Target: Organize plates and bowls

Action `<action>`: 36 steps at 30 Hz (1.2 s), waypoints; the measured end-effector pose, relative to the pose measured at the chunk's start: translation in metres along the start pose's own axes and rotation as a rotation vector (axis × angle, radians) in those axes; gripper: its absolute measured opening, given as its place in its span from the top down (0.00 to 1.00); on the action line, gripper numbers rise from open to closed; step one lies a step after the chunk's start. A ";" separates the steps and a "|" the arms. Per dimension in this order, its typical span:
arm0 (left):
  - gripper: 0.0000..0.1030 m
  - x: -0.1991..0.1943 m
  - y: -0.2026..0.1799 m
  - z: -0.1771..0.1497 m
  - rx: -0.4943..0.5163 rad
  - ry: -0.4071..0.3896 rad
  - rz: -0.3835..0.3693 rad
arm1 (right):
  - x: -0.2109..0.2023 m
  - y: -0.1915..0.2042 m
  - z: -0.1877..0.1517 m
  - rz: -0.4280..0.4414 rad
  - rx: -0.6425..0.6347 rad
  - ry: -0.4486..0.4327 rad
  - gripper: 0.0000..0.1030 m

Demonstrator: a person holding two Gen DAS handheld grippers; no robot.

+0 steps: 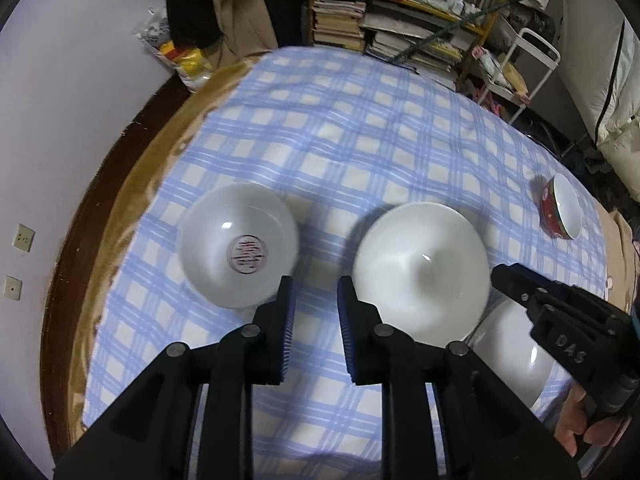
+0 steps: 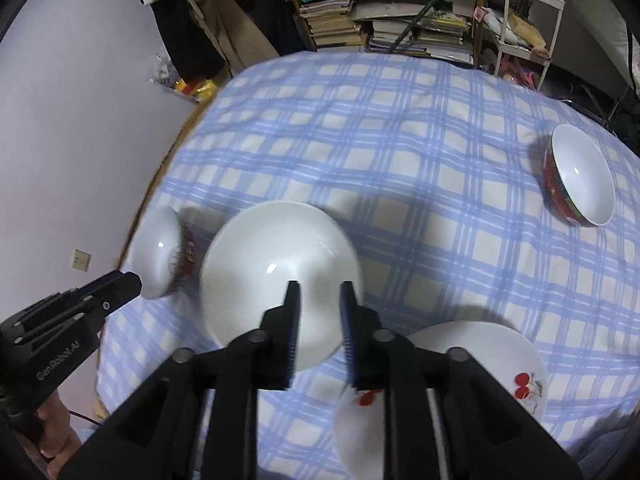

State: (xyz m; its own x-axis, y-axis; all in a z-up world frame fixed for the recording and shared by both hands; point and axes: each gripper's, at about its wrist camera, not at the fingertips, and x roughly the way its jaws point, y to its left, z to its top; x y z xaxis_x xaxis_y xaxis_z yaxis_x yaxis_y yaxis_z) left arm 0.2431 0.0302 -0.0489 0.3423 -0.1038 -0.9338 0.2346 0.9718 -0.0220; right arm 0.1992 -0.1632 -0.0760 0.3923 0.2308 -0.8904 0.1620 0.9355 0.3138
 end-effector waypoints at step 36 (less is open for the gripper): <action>0.14 0.013 0.117 -0.003 -0.083 -0.040 0.157 | 0.029 0.093 0.024 0.049 -0.139 -0.092 0.02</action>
State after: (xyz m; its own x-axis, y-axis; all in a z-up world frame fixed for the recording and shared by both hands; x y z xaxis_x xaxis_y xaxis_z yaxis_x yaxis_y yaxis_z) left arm 0.2725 0.1429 -0.0645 0.4054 0.0439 -0.9131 0.1003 0.9907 0.0922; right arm 0.2474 -0.0762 -0.0649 0.4789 0.2571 -0.8394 0.0170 0.9533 0.3017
